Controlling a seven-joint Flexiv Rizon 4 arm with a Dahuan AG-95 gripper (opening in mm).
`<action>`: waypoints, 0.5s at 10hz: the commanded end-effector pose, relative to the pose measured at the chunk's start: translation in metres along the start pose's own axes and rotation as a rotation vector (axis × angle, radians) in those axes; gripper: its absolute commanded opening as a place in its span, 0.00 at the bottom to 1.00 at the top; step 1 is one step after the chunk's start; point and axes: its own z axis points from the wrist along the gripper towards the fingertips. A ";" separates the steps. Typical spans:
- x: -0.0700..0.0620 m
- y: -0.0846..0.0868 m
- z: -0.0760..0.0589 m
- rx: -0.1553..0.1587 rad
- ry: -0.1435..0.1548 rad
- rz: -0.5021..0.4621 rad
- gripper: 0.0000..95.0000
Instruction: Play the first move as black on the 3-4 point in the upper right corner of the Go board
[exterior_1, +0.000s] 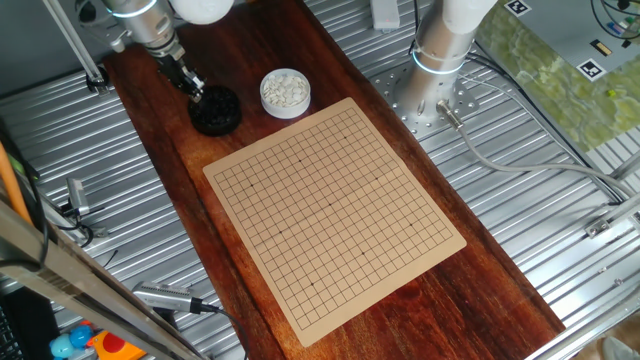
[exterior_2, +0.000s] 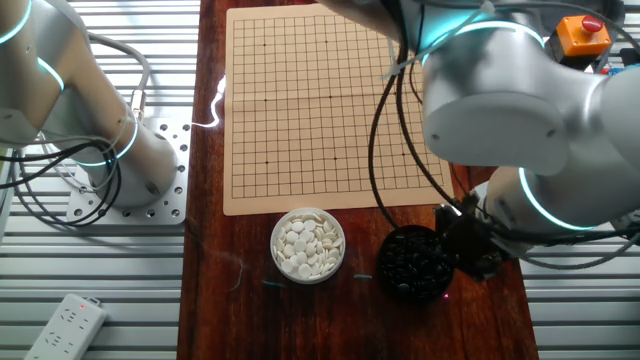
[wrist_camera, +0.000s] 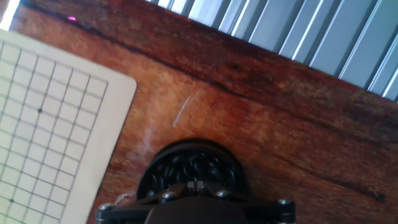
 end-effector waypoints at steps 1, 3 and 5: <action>0.000 -0.001 0.000 -0.004 0.003 -0.004 0.00; 0.001 -0.001 0.000 -0.003 0.000 -0.009 0.00; 0.001 -0.001 0.000 -0.006 -0.030 -0.027 0.00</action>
